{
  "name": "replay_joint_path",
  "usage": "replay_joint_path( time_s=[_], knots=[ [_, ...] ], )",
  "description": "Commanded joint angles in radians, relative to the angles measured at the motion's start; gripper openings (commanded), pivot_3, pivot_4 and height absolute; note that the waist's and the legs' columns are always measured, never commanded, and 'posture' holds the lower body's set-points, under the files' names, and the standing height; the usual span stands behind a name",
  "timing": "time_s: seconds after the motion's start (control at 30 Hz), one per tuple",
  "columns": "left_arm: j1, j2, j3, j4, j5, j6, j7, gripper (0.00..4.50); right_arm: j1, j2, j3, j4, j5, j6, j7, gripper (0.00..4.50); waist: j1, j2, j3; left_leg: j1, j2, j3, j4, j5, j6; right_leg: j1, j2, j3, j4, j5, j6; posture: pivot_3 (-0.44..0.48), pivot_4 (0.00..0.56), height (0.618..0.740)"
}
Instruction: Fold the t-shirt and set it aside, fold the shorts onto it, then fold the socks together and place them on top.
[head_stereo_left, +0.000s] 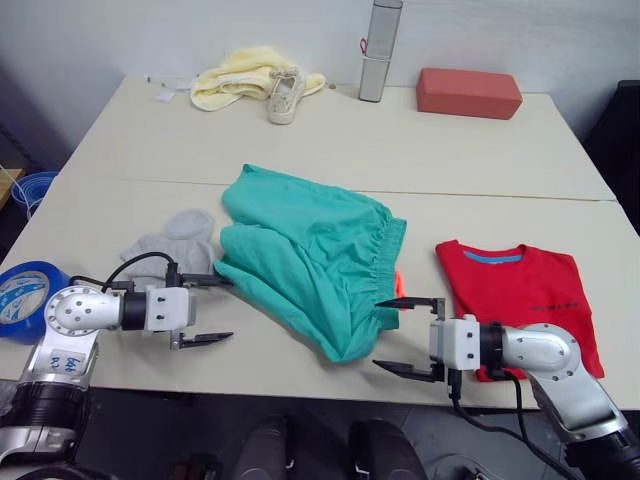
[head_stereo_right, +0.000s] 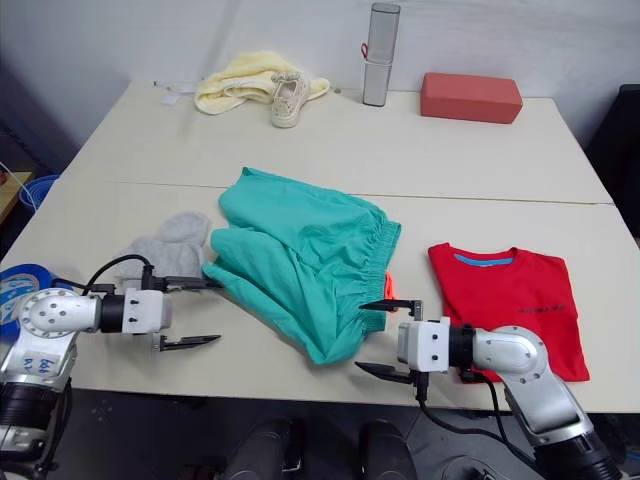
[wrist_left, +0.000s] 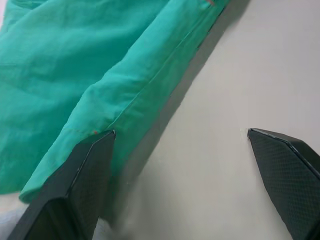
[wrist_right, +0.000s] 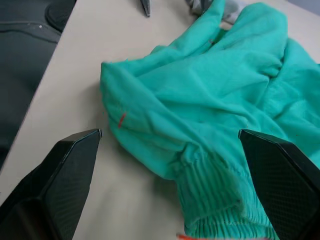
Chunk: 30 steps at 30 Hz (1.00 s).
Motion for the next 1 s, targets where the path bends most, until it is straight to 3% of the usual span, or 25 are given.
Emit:
replay_joint_path(
  time_s=[0.03, 0.2, 0.3, 0.4, 0.6, 0.7, 0.83, 1.0],
  knots=[
    [-0.052, -0.021, -0.022, 0.035, 0.058, -0.053, 0.084, 4.5, -0.037, 0.01, 0.011, 0.027, -0.023, -0.045, -0.01, 3.92, -0.001, 0.0, 0.0, 0.0, 0.0, 0.0, 0.001, 0.0, 0.0, 0.0, 0.0, 0.0, 0.001, 0.0, 0.0, 0.0, 0.15, 0.74],
    [-0.122, -0.053, -0.059, 0.082, 0.062, -0.056, 0.116, 4.5, -0.081, 0.02, 0.041, 0.068, -0.051, -0.073, -0.011, 2.2, -0.003, 0.0, 0.0, 0.0, 0.0, 0.0, 0.002, 0.001, 0.0, 0.0, 0.001, -0.001, 0.006, 0.0, 0.0, 0.0, 0.15, 0.74],
    [-0.124, -0.041, -0.069, 0.092, 0.052, -0.05, 0.103, 3.9, -0.088, 0.016, 0.038, 0.081, -0.061, -0.081, -0.016, 1.13, -0.004, 0.0, 0.0, 0.0, 0.0, 0.0, 0.002, 0.001, 0.0, 0.0, 0.001, -0.001, 0.007, 0.0, 0.0, 0.0, 0.15, 0.74],
    [-0.111, -0.022, -0.088, 0.108, 0.082, 0.011, 0.106, 2.99, -0.091, 0.009, 0.033, 0.103, -0.057, -0.096, -0.011, 0.09, -0.003, 0.0, 0.0, 0.0, 0.001, 0.0, 0.002, 0.001, 0.0, 0.0, 0.001, -0.001, 0.007, 0.0, 0.0, 0.0, 0.15, 0.74],
    [0.002, 0.033, -0.128, 0.018, 0.029, 0.117, -0.001, 1.1, -0.039, -0.037, -0.006, 0.086, 0.006, -0.124, 0.031, 0.0, -0.007, 0.0, 0.0, 0.001, 0.001, 0.0, 0.002, 0.001, 0.0, 0.001, 0.001, -0.001, 0.007, 0.0, 0.0, 0.0, 0.15, 0.74],
    [0.122, 0.084, -0.1, -0.164, -0.133, 0.236, -0.09, 0.12, 0.008, -0.077, -0.039, 0.075, 0.045, -0.14, 0.054, 0.0, -0.018, 0.0, 0.0, 0.004, 0.001, 0.001, 0.0, 0.001, -0.001, 0.002, 0.001, 0.0, 0.007, 0.0, 0.0, 0.0, 0.15, 0.74],
    [0.301, 0.159, -0.018, -0.415, -0.284, 0.389, -0.105, 0.05, 0.075, -0.124, -0.099, 0.072, 0.09, -0.159, 0.077, 0.0, -0.027, 0.0, 0.0, 0.004, 0.001, 0.0, -0.002, 0.0, -0.001, 0.003, 0.001, 0.002, 0.005, 0.0, -0.001, 0.0, 0.15, 0.74],
    [0.467, 0.186, 0.072, -0.58, -0.334, 0.477, -0.07, 0.05, 0.185, -0.16, -0.155, 0.057, 0.134, -0.181, 0.108, 0.0, -0.02, 0.001, 0.001, 0.007, 0.002, -0.001, -0.002, 0.0, -0.001, 0.006, 0.001, 0.002, -0.001, -0.001, -0.001, 0.0, 0.15, 0.74]
  ],
)
